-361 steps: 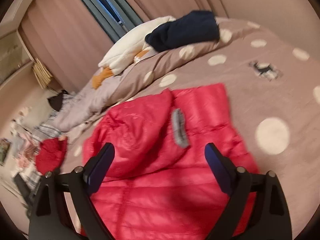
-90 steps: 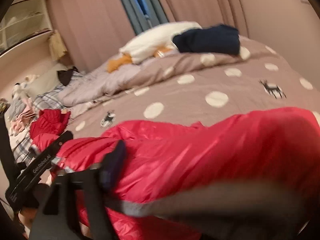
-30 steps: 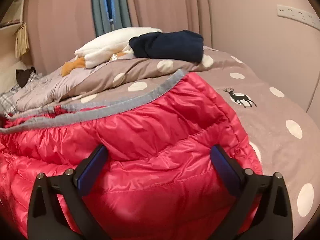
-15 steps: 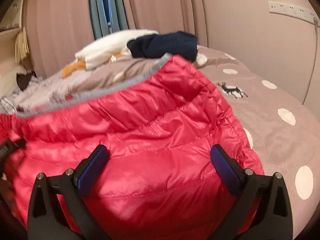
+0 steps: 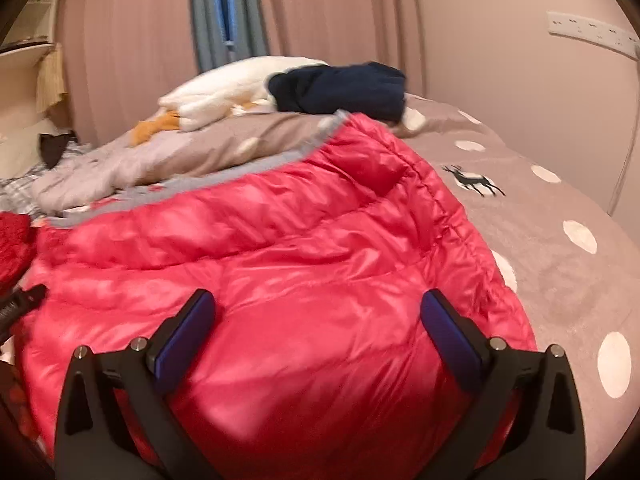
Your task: Fold large clothes
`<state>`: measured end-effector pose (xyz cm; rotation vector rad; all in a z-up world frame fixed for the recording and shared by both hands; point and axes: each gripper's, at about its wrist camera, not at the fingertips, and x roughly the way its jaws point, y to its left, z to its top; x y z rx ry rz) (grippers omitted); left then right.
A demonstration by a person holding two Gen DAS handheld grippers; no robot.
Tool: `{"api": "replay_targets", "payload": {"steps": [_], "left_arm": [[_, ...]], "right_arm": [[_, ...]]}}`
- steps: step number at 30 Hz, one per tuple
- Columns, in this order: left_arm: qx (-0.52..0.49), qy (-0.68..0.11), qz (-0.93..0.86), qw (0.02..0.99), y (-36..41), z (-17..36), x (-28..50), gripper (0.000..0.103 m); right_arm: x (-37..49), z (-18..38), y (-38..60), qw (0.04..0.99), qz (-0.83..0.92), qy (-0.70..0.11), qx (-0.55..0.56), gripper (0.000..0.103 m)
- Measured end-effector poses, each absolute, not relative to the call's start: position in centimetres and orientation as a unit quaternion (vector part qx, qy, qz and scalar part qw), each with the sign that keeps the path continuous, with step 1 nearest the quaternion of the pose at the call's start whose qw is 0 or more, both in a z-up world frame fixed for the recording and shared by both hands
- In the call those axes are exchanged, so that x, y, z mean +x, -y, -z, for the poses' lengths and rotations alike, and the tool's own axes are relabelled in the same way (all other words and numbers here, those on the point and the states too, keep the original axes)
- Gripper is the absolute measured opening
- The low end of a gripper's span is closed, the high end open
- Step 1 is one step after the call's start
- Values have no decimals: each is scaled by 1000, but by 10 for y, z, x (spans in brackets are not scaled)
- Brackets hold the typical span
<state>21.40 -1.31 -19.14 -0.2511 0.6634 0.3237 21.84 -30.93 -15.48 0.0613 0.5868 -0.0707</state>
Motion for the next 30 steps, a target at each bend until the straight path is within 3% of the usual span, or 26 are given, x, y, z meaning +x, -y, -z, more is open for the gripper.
{"api": "replay_targets", "payload": {"steps": [5, 12, 21, 30], "left_arm": [[-212, -330, -171, 904, -17, 205, 170, 102], [-255, -382, -88, 884, -4, 233, 136, 102], [-328, -390, 46, 859, 24, 245, 175, 102], [-385, -352, -9, 853, 21, 247, 203, 102]], "right_arm": [[193, 137, 286, 964, -26, -265, 18, 103], [209, 181, 268, 935, -33, -352, -31, 103], [226, 199, 253, 922, 8, -378, -84, 103], [237, 206, 251, 920, 25, -379, -101, 103]]}}
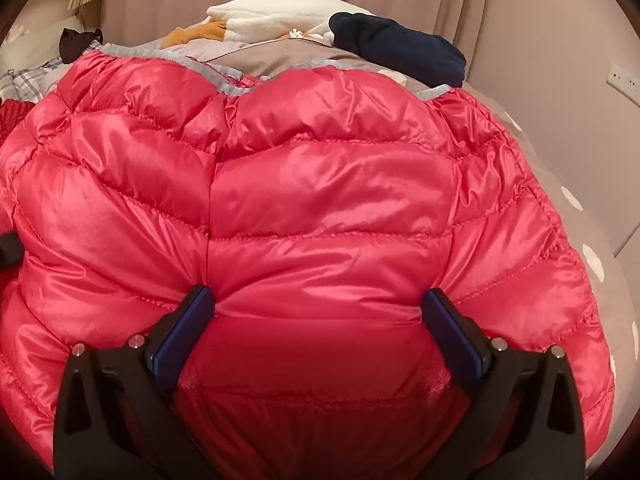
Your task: Fold large clothes
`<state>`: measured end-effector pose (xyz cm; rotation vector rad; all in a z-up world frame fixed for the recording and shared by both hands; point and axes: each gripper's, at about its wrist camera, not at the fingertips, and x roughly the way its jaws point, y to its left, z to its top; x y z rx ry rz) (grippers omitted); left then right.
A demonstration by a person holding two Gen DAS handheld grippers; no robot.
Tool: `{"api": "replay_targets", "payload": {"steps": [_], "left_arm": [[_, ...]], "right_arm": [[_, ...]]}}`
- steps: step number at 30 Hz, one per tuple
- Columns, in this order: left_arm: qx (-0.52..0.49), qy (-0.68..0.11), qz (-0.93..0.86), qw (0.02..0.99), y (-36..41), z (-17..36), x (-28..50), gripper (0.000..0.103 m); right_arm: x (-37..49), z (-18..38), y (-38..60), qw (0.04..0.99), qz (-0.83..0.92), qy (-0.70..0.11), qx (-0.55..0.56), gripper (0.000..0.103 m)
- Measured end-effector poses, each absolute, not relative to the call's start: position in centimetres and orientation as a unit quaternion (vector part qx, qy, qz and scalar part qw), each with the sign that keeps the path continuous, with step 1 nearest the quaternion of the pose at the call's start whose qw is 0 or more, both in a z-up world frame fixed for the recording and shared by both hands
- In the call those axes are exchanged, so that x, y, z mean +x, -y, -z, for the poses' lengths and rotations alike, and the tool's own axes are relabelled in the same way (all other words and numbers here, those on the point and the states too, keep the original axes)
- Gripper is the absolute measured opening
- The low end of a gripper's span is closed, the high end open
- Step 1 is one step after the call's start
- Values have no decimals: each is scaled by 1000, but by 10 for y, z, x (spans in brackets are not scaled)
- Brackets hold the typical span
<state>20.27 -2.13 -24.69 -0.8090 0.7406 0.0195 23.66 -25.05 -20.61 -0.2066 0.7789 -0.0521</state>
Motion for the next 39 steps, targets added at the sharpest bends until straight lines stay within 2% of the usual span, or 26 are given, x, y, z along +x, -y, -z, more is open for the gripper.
{"api": "replay_targets", "payload": {"steps": [3, 9, 14, 19, 23, 28, 34, 39], "left_arm": [[-383, -340, -33, 858, 21, 246, 201, 100], [-341, -317, -78, 882, 29, 240, 188, 84], [-340, -314, -69, 884, 19, 236, 186, 66], [-351, -318, -44, 879, 9, 233, 183, 55], [-343, -315, -44, 884, 8, 230, 179, 53], [-307, -307, -55, 899, 19, 221, 179, 50], [-298, -295, -57, 906, 22, 205, 180, 47], [-286, -287, -64, 912, 27, 198, 177, 47]], "right_arm": [[237, 206, 250, 920, 27, -378, -103, 103], [236, 206, 250, 923, 21, -372, -98, 103], [233, 207, 248, 923, 18, -370, -101, 103], [226, 204, 246, 929, 25, -357, -89, 103], [221, 202, 239, 933, 18, -347, -97, 103], [211, 179, 269, 937, 10, -349, -20, 99], [174, 127, 358, 953, 115, -277, 51, 103], [184, 173, 432, 898, 79, -378, 209, 103]]}}
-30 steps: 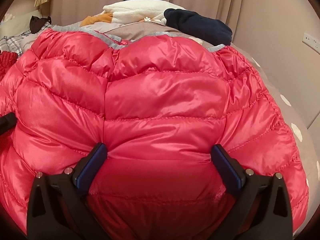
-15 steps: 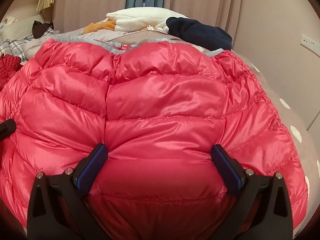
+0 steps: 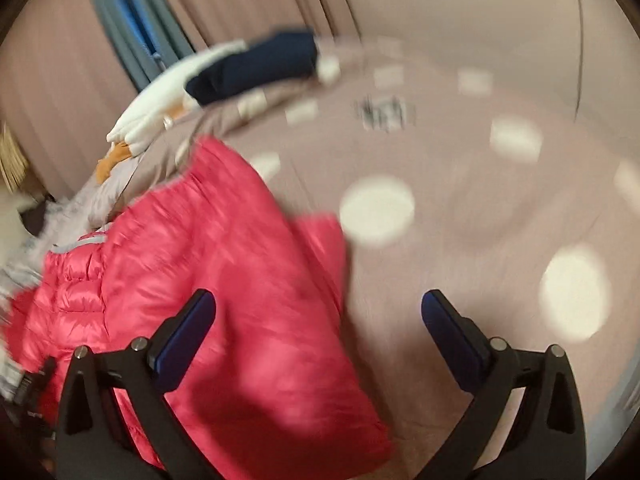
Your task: Fold large clothes
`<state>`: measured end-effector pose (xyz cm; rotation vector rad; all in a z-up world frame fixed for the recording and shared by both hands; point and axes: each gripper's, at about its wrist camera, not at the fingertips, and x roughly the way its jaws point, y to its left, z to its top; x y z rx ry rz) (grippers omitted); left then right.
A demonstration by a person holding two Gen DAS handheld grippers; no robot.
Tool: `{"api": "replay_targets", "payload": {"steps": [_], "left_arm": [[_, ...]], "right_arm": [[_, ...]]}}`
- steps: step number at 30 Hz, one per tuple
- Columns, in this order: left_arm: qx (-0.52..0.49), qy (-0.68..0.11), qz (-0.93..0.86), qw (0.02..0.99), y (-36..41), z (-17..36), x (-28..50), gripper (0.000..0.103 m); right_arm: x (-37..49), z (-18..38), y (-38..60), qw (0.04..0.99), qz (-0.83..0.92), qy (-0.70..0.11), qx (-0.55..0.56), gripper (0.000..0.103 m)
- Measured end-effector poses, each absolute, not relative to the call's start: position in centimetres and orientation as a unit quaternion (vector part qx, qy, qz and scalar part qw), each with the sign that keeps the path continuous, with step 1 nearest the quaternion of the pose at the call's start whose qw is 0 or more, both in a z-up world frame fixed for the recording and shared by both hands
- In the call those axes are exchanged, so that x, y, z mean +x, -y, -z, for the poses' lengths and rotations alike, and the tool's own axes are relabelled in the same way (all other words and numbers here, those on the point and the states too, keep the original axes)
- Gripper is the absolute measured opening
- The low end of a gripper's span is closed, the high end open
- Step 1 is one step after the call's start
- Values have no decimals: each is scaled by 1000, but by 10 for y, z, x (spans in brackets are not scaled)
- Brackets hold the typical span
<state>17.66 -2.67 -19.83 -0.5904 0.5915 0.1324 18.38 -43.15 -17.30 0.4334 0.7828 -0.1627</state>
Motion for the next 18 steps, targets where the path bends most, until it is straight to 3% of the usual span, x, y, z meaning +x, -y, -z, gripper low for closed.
{"api": "replay_targets", "payload": {"steps": [3, 4, 5, 6, 7, 10, 14, 18], "left_arm": [[-279, -287, -68, 914, 29, 199, 175, 47], [-278, -287, -69, 914, 29, 198, 175, 47], [-278, -289, -69, 913, 29, 197, 175, 46], [-274, -290, -69, 914, 29, 195, 174, 45], [-264, -284, -77, 919, 29, 190, 171, 44], [-242, -253, -92, 932, 26, 172, 156, 43], [-206, -201, -78, 954, 32, 138, 134, 43], [-214, -191, 57, 956, 59, 107, 128, 44]], "right_arm": [[189, 206, 438, 877, 20, -404, 259, 102], [186, 207, 435, 886, 14, -389, 251, 97], [184, 207, 431, 890, 8, -384, 244, 88], [183, 205, 426, 890, -22, -382, 250, 56], [182, 204, 424, 884, -51, -378, 271, 46], [182, 203, 404, 886, -70, -381, 253, 40], [187, 204, 364, 887, -100, -399, 210, 40], [189, 209, 322, 890, -126, -407, 161, 43]]}}
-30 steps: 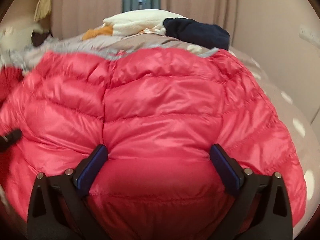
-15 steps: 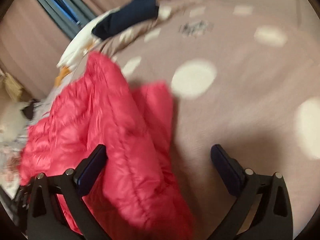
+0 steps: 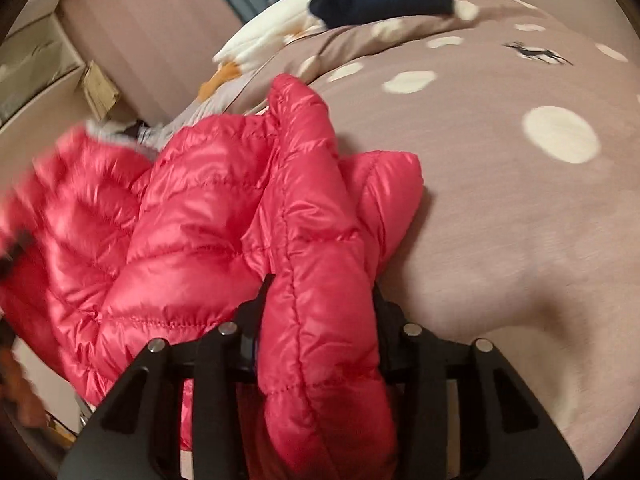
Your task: Fold large clothes
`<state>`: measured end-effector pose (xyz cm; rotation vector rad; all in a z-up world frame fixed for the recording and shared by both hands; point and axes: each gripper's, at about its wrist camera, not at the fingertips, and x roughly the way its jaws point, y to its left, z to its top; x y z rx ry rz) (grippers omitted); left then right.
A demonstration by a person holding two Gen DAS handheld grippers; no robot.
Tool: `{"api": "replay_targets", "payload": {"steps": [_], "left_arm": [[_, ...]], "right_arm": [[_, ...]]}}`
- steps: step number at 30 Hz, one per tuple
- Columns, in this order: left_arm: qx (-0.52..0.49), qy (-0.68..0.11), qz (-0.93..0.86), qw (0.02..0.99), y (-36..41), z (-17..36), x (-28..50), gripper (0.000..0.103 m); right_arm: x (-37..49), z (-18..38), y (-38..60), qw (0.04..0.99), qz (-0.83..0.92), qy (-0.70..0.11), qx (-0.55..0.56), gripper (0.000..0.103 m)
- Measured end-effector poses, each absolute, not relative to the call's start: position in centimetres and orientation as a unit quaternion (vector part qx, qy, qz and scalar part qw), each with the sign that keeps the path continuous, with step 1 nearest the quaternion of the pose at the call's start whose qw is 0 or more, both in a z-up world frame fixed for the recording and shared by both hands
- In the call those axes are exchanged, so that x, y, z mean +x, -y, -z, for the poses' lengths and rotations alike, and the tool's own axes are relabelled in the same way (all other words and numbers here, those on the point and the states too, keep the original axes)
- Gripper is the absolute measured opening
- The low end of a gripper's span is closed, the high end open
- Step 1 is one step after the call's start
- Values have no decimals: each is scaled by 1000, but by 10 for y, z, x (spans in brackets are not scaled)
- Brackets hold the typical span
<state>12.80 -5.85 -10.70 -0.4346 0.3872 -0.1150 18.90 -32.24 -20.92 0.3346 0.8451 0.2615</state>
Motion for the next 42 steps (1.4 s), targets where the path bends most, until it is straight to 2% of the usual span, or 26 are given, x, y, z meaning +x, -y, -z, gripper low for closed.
{"api": "replay_targets", "payload": {"steps": [3, 6, 8, 13, 15, 19, 22, 28, 30, 37, 39, 42], "left_arm": [[-217, -208, 124, 945, 93, 106, 138, 47], [-179, -246, 160, 939, 141, 118, 146, 57], [-137, -265, 184, 937, 171, 126, 147, 70], [-74, -273, 222, 933, 212, 135, 146, 88], [-87, -291, 229, 925, 218, 139, 155, 93], [-86, -324, 211, 918, 226, 152, 177, 94], [-47, -350, 180, 918, 248, 168, 184, 94], [46, -368, 110, 922, 298, 202, 194, 94], [70, -377, 104, 918, 310, 209, 199, 98], [138, -366, 61, 918, 346, 235, 205, 100], [156, -361, 54, 918, 349, 230, 205, 101], [100, -376, 82, 917, 332, 206, 201, 101]], "right_arm": [[194, 211, 322, 891, -119, -407, 162, 47], [197, 218, 348, 870, -127, -416, 233, 53], [199, 219, 367, 854, -128, -418, 281, 55], [175, 195, 407, 891, -24, -356, 279, 103], [165, 186, 427, 902, 32, -331, 274, 103], [148, 184, 468, 895, 94, -312, 306, 103], [142, 182, 488, 888, 116, -303, 325, 103], [142, 175, 498, 901, 144, -298, 282, 103], [143, 174, 500, 903, 142, -298, 275, 103], [130, 172, 516, 904, 148, -292, 274, 103], [127, 170, 522, 904, 146, -289, 280, 103], [122, 169, 529, 901, 143, -281, 298, 103]]}}
